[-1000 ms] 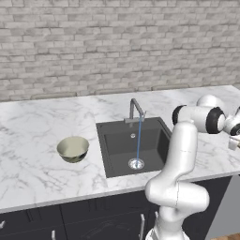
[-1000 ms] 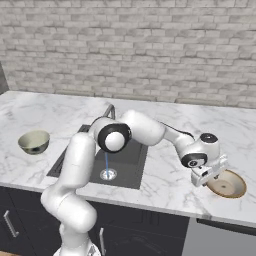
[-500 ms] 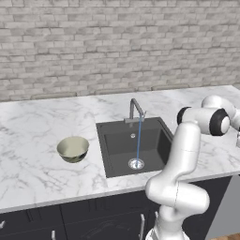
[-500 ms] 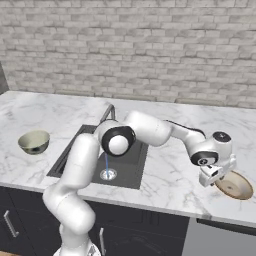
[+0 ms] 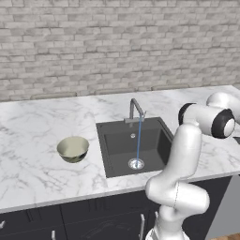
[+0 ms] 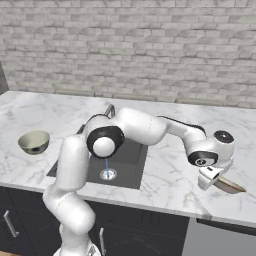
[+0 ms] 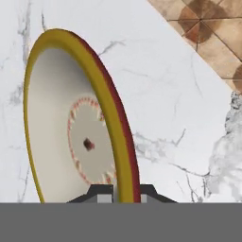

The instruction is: Rinse each bowl for a few seconds and place them down in the sink or on the counter.

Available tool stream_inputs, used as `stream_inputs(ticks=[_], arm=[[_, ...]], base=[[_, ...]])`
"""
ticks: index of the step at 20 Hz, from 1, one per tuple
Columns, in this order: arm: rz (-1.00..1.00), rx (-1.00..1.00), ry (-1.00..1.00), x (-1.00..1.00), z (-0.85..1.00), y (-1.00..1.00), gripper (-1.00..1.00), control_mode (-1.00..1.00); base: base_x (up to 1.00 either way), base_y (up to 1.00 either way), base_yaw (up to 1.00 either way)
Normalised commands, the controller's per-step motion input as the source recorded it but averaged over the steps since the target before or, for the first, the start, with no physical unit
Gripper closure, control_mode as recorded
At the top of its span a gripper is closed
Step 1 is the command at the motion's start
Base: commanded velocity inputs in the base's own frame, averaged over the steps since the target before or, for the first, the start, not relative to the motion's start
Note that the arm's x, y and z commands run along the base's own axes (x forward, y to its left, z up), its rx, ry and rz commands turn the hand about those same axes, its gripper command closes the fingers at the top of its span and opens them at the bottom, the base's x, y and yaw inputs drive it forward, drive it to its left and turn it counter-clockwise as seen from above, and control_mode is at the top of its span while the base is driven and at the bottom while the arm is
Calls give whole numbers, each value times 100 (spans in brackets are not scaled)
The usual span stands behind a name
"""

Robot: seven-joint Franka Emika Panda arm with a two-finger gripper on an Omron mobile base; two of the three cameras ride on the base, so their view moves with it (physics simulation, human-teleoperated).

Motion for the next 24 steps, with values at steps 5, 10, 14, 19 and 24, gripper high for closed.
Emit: stream_inputs(ticks=[5,10,14,19,24], arm=[[18,-8,-10,-50,8,65,100,-100],[19,-9,-13,-40,21,61,100,-100],[23,-4,-10,-30,47,46,100,-100],[24,0,-4,-17,64,38,100,-100],[24,0,-1,-15,64,32,100,-100]], base=[[0,0,0],[0,0,0],[0,0,0],[0,0,0],[0,0,0]])
